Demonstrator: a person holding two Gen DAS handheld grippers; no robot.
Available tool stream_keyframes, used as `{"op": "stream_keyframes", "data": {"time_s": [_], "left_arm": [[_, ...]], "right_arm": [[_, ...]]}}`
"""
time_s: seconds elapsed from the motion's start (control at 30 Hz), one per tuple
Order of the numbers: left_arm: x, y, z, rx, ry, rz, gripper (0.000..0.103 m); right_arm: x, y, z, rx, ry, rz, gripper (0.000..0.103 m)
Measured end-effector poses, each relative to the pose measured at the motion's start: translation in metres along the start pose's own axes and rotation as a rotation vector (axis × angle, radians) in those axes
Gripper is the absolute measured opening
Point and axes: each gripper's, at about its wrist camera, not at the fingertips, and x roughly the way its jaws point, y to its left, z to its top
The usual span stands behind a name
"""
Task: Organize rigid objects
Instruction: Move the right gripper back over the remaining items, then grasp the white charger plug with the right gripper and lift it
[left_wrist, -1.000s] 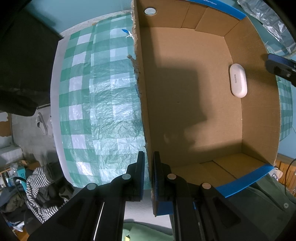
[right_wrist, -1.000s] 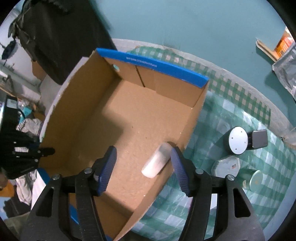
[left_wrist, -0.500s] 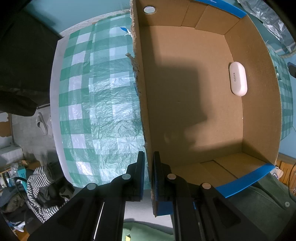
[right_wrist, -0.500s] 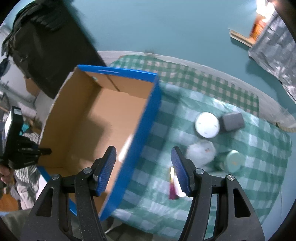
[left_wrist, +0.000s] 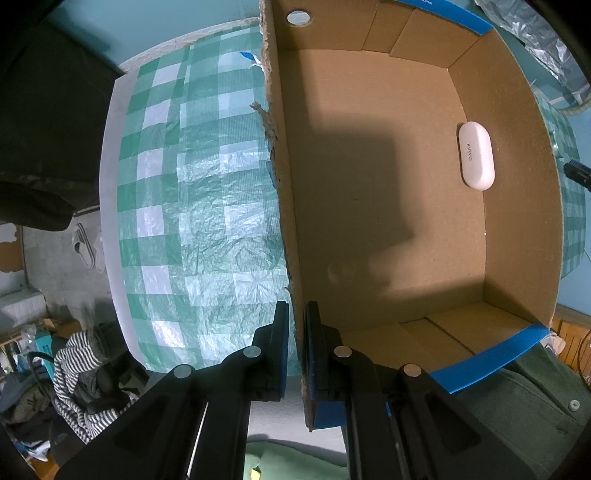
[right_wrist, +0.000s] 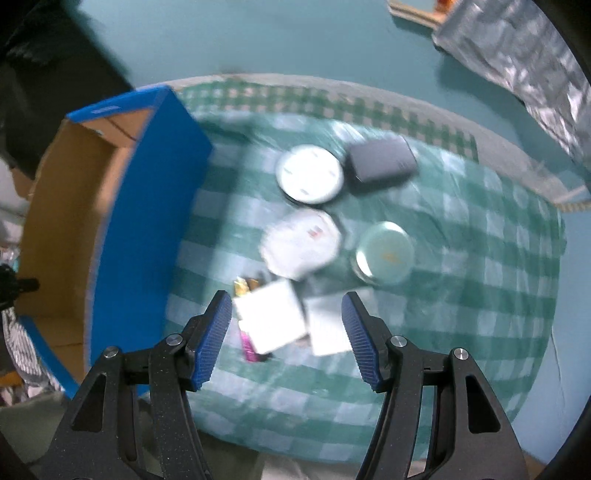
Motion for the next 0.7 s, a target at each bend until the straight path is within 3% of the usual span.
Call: {"op": "stream_keyframes", "data": {"time_s": [0.27, 0.7], "left_arm": [[0.001, 0.0, 0.002, -0.001, 0.004, -0.001, 0.009], [0.003, 0.002, -0.001, -0.003, 0.011, -0.004, 0.009]], "right_arm": [[0.023, -0.034, -0.013, 0.055, 0.05, 0.003, 0.062], [0.045, 0.005, -0.005, -0.141, 0.082, 0.079, 0.062]]}}
